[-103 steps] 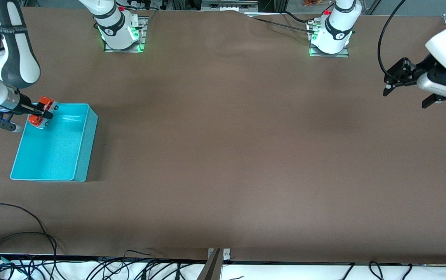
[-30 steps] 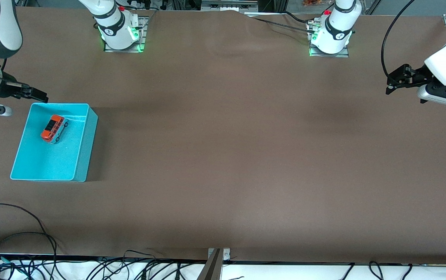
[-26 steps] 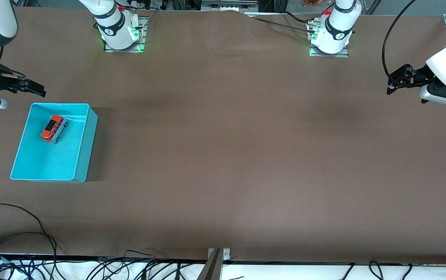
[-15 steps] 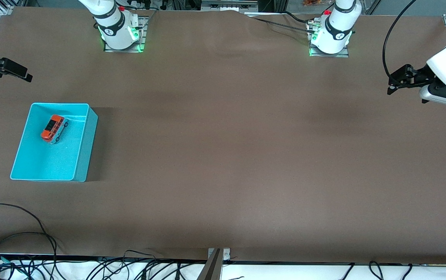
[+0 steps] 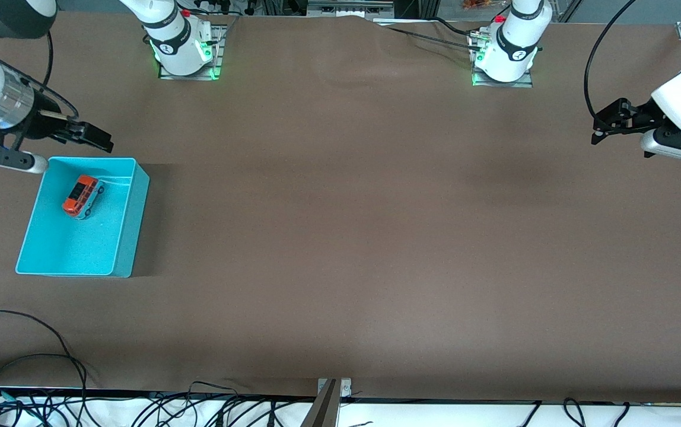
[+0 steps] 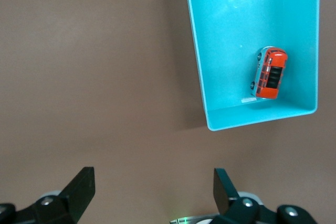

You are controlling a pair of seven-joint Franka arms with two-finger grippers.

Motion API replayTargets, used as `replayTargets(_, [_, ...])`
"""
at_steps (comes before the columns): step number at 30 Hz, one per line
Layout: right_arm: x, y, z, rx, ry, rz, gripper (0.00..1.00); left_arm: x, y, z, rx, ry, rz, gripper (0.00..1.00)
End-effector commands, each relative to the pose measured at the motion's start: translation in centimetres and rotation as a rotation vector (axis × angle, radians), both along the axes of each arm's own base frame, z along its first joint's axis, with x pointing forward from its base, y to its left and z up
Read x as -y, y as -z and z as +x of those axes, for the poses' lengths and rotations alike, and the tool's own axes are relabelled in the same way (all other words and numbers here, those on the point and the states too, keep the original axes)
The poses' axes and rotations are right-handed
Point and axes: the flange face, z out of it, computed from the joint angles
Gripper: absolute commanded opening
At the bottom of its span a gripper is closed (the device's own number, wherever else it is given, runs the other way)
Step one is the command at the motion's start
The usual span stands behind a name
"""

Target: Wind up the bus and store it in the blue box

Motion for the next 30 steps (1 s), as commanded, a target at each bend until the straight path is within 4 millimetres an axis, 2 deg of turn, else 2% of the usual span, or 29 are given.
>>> replayTargets(1, [1.6, -0.3, 1.2, 0.008, 0.009, 0.003, 1.0, -0.1, -0.5, 0.1, 0.006, 0.005, 0.026, 1.0])
replayTargets(5, [3.9, -0.3, 1.2, 0.003, -0.021, 0.015, 1.0, -0.1, -0.4, 0.1, 0.002, 0.004, 0.026, 1.0])
replayTargets(13, [4.0, -0.5, 1.1, 0.002, -0.047, 0.015, 1.0, -0.2, -0.4, 0.1, 0.002, 0.003, 0.026, 1.0])
replayTargets(21, [4.1, -0.4, 0.7, -0.022, -0.194, 0.04, 1.0, -0.2, -0.5, 0.1, 0.004, 0.005, 0.026, 1.0])
replayTargets(30, [4.1, -0.4, 0.6, -0.028, -0.201, 0.039, 1.0, -0.3, -0.5, 0.1, 0.004, 0.003, 0.026, 1.0])
